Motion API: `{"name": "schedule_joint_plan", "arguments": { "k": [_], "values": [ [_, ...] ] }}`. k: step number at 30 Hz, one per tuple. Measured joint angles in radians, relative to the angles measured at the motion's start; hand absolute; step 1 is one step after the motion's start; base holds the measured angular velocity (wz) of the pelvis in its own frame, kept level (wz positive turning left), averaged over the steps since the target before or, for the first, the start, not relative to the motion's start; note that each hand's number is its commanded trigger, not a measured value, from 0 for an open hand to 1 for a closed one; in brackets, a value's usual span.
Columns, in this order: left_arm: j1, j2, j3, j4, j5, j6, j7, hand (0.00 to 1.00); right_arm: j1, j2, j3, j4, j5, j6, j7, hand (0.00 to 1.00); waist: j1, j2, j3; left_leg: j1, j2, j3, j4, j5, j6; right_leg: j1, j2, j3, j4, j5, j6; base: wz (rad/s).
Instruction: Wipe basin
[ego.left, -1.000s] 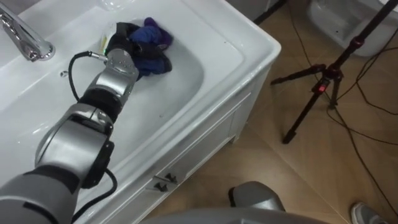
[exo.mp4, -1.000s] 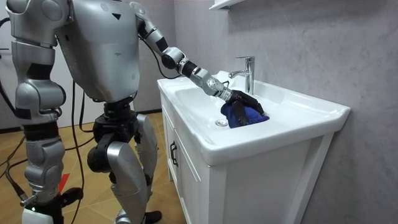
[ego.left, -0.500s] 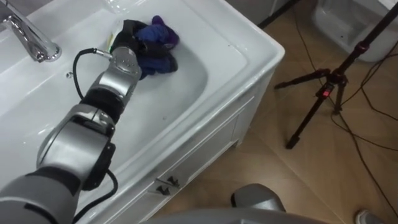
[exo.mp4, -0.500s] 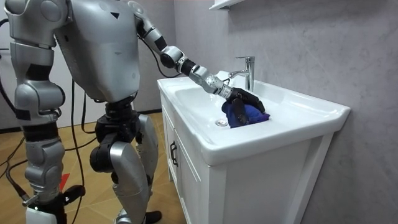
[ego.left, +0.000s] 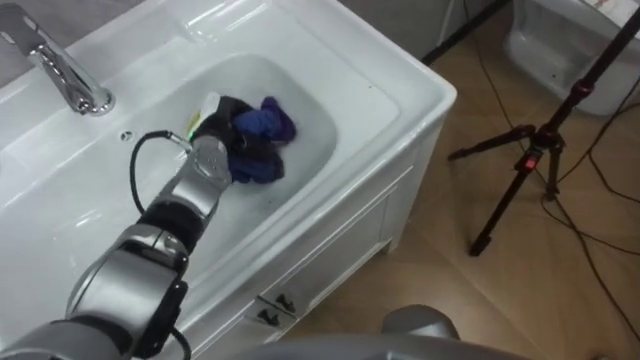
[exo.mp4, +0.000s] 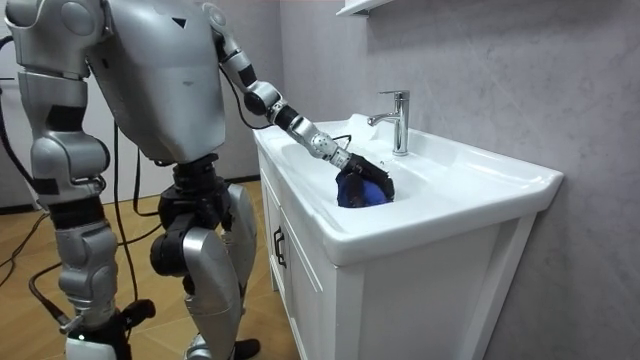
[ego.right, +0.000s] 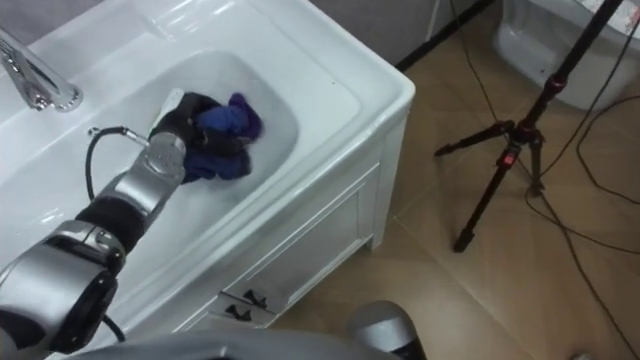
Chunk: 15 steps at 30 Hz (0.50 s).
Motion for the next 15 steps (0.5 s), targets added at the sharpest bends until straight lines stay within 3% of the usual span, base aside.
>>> {"name": "schedule_joint_plan", "arguments": {
  "k": [1, 4, 11, 15],
  "values": [
    [0.03, 0.003, 0.001, -0.013, 0.027, -0.01, 0.001, 1.0, 0.0, 0.0, 0.0, -0.001, -0.004, -0.001, 0.0, 0.0, 0.005, -0.007, -0.0064, 0.004, 0.0, 0.0, 0.0, 0.0, 0.0, 0.007, 0.0, 0.0, -0.011, 0.0, 0.0, 0.0],
    [0.084, 0.005, 0.012, -0.026, 0.094, -0.028, 0.004, 1.0, 0.005, 0.002, -0.004, -0.011, -0.015, 0.0, 0.0, 0.0, 0.03, -0.02, -0.014, 0.019, -0.001, -0.007, -0.005, 0.0, 0.0, 0.026, -0.001, -0.006, -0.025, 0.001, 0.002, 0.09],
    [0.201, 0.01, 0.102, -0.027, 0.204, -0.064, 0.074, 1.0, 0.027, 0.027, -0.084, -0.026, -0.035, 0.002, -0.011, 0.0, 0.067, -0.018, -0.0175, 0.055, 0.0, -0.028, -0.028, -0.004, -0.007, 0.07, 0.004, -0.021, -0.041, 0.0, 0.0, 0.04],
    [0.264, 0.03, 0.191, -0.024, 0.346, -0.067, 0.124, 1.0, 0.039, 0.027, -0.127, -0.034, -0.072, 0.008, -0.011, 0.0, 0.101, -0.018, -0.0186, 0.075, 0.0, -0.041, -0.036, -0.005, -0.011, 0.089, 0.009, -0.022, -0.043, -0.005, -0.005, 0.01]
  ]
}}
